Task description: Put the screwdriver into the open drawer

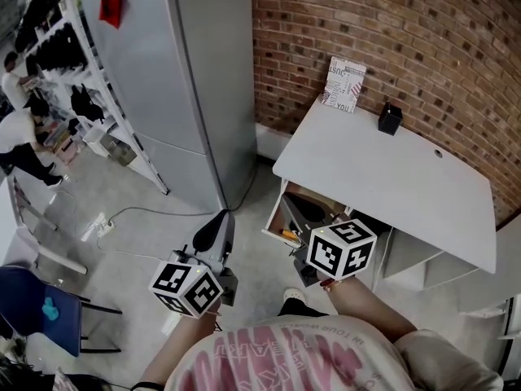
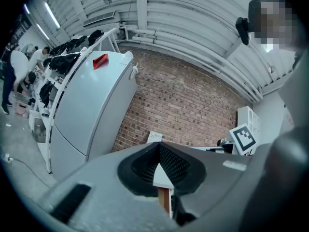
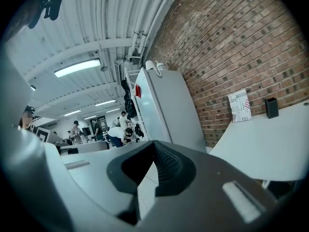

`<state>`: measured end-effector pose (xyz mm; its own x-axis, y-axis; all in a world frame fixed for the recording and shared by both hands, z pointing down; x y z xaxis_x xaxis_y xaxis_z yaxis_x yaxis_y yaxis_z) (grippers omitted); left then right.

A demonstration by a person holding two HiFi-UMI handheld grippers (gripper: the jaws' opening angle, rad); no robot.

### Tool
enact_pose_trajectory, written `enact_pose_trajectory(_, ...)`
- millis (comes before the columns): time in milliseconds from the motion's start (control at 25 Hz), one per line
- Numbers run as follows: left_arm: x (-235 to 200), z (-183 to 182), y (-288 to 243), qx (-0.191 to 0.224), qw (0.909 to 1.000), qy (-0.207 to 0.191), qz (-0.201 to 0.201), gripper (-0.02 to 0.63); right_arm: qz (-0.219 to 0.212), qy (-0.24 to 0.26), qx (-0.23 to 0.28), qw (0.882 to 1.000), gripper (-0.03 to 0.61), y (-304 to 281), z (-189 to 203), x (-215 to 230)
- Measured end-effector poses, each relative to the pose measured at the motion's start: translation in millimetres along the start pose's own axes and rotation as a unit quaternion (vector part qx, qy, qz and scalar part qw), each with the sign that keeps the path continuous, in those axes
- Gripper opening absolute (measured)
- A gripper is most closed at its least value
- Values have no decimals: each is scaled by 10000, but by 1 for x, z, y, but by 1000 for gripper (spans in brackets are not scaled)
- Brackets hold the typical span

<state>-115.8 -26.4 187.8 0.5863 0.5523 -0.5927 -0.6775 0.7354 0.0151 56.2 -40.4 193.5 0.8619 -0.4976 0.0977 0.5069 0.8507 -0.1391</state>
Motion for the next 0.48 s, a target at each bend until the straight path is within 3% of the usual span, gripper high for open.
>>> enact_pose_trajectory(480,-7,3,1,-132,9999,53,6,2,15,-11,-164,9999,11,-1,11,-1)
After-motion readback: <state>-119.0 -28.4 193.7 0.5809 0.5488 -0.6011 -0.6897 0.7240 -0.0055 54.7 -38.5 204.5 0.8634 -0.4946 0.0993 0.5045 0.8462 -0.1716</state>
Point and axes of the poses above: the fingertips, and each gripper's own axes: y backward along the fingers, x to its right, z out of its underside, the point moved 5 cm from there along y, backward along the fingers, and after that the axes turned 15 degrees about y, right-handed, at the moved point
